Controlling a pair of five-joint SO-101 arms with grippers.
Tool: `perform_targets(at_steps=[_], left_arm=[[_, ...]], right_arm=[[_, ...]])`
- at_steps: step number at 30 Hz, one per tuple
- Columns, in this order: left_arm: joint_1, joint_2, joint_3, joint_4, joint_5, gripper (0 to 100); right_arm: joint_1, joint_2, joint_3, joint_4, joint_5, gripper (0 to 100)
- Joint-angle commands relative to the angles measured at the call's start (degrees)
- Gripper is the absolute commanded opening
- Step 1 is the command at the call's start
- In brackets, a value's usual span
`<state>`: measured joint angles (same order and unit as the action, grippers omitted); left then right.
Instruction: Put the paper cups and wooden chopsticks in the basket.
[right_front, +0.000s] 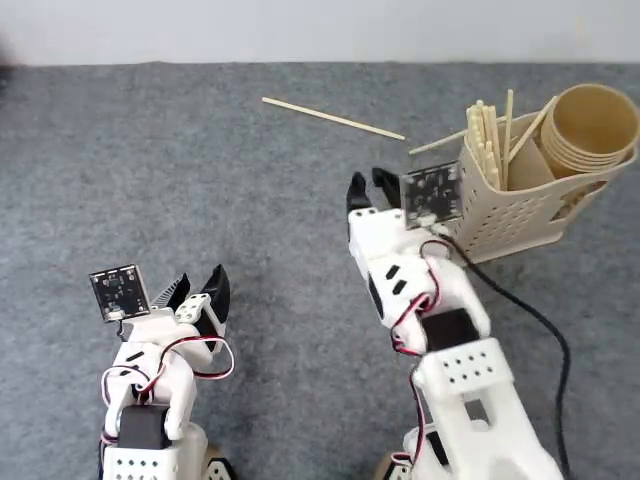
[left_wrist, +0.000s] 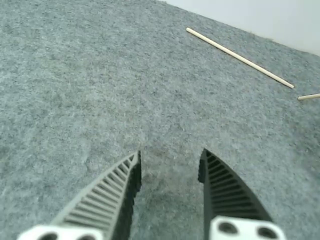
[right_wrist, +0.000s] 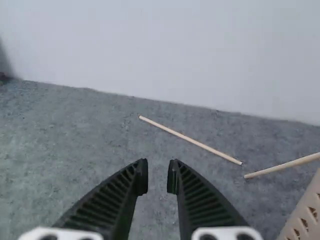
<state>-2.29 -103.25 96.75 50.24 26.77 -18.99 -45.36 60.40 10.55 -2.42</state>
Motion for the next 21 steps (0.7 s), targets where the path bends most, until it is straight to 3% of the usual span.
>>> perform_targets(at_steps=[1, 12, 21], left_arm=[[0.00, -0.79, -0.31, 0.18, -0.70, 19], [0.00, -0.79, -0.31, 0.18, -0.70, 19], [0.00, -0.79, -0.31, 0.18, -0.70, 19]], right_arm=[[-0.04, 6.73, -2.02, -2.95, -2.29, 8.0], [1.27, 28.44, -14.42, -2.77, -7.82, 8.0], [6.90, 46.55, -28.48, -5.49, -12.31, 8.0]])
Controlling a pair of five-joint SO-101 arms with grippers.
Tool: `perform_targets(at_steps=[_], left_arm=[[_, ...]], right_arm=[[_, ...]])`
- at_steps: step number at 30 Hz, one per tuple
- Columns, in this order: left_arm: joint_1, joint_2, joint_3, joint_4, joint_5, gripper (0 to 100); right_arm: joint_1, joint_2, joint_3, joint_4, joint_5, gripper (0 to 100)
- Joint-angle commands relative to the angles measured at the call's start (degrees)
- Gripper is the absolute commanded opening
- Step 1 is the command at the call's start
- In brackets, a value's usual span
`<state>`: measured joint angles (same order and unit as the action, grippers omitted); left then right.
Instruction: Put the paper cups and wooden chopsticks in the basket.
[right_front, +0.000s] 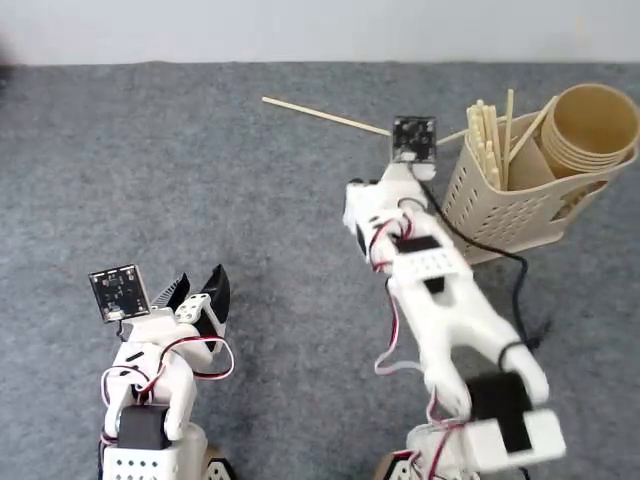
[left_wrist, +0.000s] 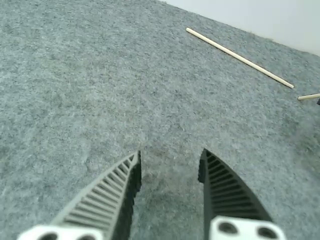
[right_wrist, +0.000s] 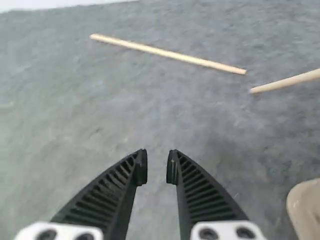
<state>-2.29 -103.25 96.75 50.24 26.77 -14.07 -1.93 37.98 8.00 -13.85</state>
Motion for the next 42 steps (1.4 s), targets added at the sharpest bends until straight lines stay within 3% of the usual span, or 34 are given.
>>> perform_targets(at_steps=[1, 10, 26, 29, 36, 42], left_arm=[[0.00, -0.79, -0.31, 0.18, -0.70, 19], [0.00, -0.79, -0.31, 0.18, -0.70, 19], [0.00, -0.79, -0.31, 0.18, -0.70, 19], [0.00, -0.79, -0.31, 0.09, -0.70, 19], [0.00, -0.79, -0.31, 0.00, -0.70, 19], [0.00, -0.79, -0.31, -0.18, -0.70, 19]], right_arm=[[2.51, 4.79, -6.68, -4.53, -0.88, 8.0], [7.25, 17.10, -10.46, -16.48, -0.35, 8.0], [10.51, 33.27, -22.86, -26.77, 6.51, 7.1], [9.89, 33.36, -22.51, -29.49, 6.51, 0.2], [5.32, 33.19, -21.54, -32.57, 6.77, 0.8], [-0.84, 29.41, -12.66, -42.07, 16.18, 0.8]])
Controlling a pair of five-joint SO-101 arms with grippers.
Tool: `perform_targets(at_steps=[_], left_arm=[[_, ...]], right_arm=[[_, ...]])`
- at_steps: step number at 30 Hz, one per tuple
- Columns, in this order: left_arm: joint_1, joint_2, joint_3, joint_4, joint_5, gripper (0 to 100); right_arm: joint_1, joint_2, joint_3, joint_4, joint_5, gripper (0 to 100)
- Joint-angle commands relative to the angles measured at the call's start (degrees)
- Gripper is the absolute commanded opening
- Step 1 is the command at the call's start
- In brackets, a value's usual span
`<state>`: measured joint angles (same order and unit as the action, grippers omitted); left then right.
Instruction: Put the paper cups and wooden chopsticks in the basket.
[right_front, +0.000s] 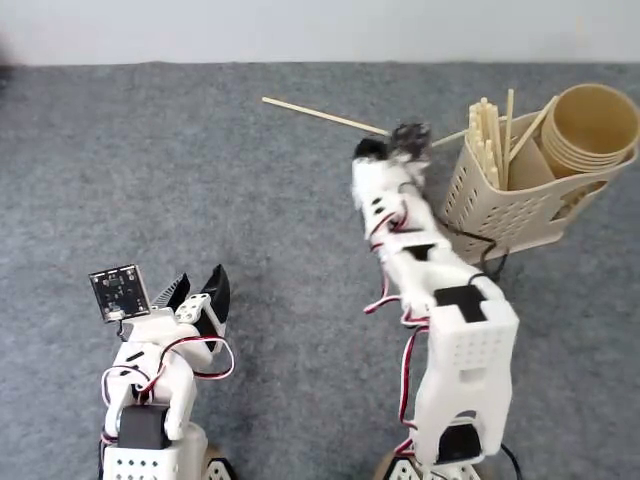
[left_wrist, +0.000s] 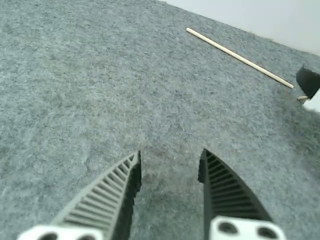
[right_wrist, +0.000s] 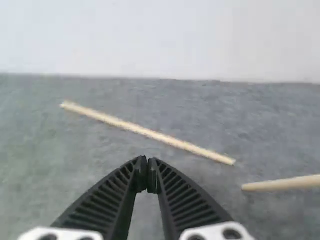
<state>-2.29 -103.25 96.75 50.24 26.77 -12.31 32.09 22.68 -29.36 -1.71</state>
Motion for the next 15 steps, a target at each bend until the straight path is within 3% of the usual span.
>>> perform_targets(at_steps=[1, 15], left_arm=[[0.00, -0.79, -0.31, -0.18, -0.70, 19], [0.00, -0.79, -0.31, -0.18, -0.70, 19]], right_arm=[[-3.38, -5.32, 4.31, -6.37, 5.27, 0.8], [-2.15, -17.19, 13.80, -7.78, 6.42, 0.8]])
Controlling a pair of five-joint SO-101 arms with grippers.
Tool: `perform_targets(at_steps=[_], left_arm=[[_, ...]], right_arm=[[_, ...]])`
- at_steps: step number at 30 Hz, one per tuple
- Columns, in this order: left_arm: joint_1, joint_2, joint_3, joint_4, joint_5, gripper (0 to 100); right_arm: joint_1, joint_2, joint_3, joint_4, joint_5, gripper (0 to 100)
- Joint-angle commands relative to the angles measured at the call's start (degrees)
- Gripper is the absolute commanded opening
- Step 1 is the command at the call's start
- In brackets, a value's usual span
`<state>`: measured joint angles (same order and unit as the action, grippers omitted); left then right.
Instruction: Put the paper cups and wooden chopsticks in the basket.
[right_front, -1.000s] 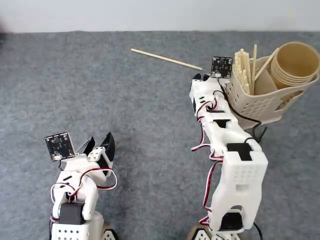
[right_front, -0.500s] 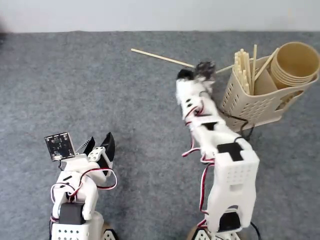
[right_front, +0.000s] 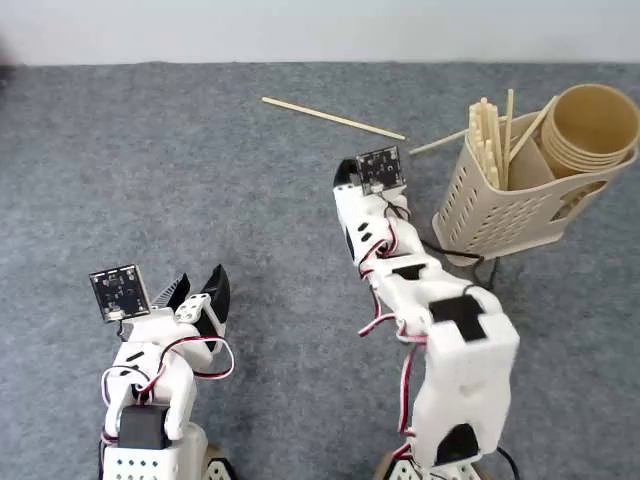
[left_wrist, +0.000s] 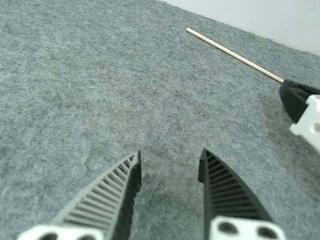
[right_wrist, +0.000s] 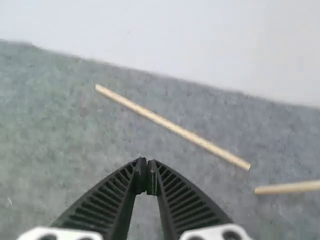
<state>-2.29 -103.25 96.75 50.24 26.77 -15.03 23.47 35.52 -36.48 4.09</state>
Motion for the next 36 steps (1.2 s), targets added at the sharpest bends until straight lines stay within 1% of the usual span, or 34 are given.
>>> perform_targets(at_steps=[1, 5, 10, 16, 22, 27, 30, 33, 36], left_arm=[[0.00, -0.79, -0.31, -0.18, -0.70, 19], [0.00, -0.79, -0.31, -0.35, -0.70, 19], [0.00, -0.79, -0.31, -1.32, -0.70, 19], [0.00, -0.62, -0.31, -1.14, -0.70, 19], [0.00, -0.53, -0.31, -1.05, -0.70, 19], [0.00, -0.44, -0.31, -0.97, -0.70, 19], [0.00, -0.62, -0.31, -0.09, -0.70, 19], [0.00, -0.62, -0.31, 0.09, -0.70, 19], [0.00, -0.62, -0.31, 0.09, -0.70, 19]], right_arm=[[0.57, -10.68, 1.41, 1.19, 0.62, 0.8], [1.45, -19.74, 1.23, 12.00, 0.18, 0.8], [3.21, -31.69, 1.23, 25.36, -4.22, 0.8], [7.08, -44.18, 1.23, 44.09, -4.22, 0.9], [11.21, -55.43, 1.23, 57.71, -4.13, 0.9], [11.91, -64.40, 1.23, 65.10, -4.04, 0.9], [12.44, -69.05, 1.23, 65.80, -4.04, 0.9], [15.34, -70.99, -1.49, 66.15, -4.48, 1.0], [19.03, -69.41, -5.10, 66.15, -4.57, 1.0]])
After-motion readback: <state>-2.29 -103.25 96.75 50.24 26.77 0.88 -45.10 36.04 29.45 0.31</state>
